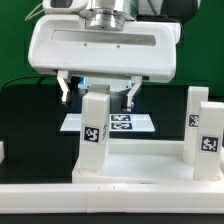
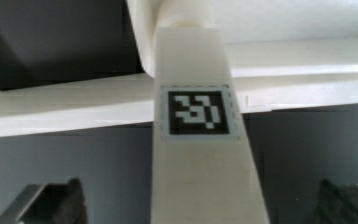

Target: Assemble desk

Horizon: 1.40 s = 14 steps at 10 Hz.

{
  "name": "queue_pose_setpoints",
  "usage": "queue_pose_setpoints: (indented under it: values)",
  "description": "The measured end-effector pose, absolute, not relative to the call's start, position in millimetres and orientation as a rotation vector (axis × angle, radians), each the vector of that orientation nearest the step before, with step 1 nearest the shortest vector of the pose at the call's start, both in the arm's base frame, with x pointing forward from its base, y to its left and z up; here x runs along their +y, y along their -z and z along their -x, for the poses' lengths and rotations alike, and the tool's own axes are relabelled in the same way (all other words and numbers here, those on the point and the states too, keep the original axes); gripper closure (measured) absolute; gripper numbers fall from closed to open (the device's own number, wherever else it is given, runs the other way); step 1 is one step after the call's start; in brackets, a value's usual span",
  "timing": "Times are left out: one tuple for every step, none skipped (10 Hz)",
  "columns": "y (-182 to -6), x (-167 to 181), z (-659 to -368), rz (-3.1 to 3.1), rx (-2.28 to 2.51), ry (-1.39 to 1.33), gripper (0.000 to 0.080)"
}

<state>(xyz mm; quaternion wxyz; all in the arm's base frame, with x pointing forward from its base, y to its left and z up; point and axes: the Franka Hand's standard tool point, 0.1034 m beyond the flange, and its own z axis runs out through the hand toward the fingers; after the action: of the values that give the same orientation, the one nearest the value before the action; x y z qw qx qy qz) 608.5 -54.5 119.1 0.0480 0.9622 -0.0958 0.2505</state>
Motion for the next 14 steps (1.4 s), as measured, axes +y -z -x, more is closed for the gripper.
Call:
queue_pose_setpoints:
  values:
    - [-119.1,-54.6,-608.5,-2.934,-0.292,-0.764,0.0151]
    - [-119.1,-54.6,-608.5,-2.934,-0.292,-0.764,0.015]
    - [-119.7,-55.1,-608.8,-2.936,-0.291,-0.758,0.015]
    - [-127.3,-60.0,-610.0,-2.969,-0.298,-0.706,0.015]
    - [-137.5,-70.5,-612.1,-3.002,-0.322,-0.66,0.015]
    - [-141.1,-78.4,-614.4,-3.024,-0.333,-0.629,0.015]
    - [-143.4,-79.6,-616.4,-3.07,-0.354,-0.549,0.015]
    - [-143.4,-73.4,-614.8,-3.148,-0.38,-0.362,0.015]
    - [-145.2,-69.5,-619.3,-3.196,-0.393,-0.216,0.015]
    - [-145.1,-68.5,-624.9,-3.215,-0.391,-0.141,0.015]
    - [-144.5,-61.1,-621.7,-3.254,-0.415,0.078,0.015]
    - [-143.9,-60.9,-631.4,-3.253,-0.408,0.127,0.015]
    - [-136.2,-59.8,-632.8,-3.246,-0.396,0.132,0.015]
    - [-127.3,-59.9,-628.7,-3.24,-0.398,0.127,0.015]
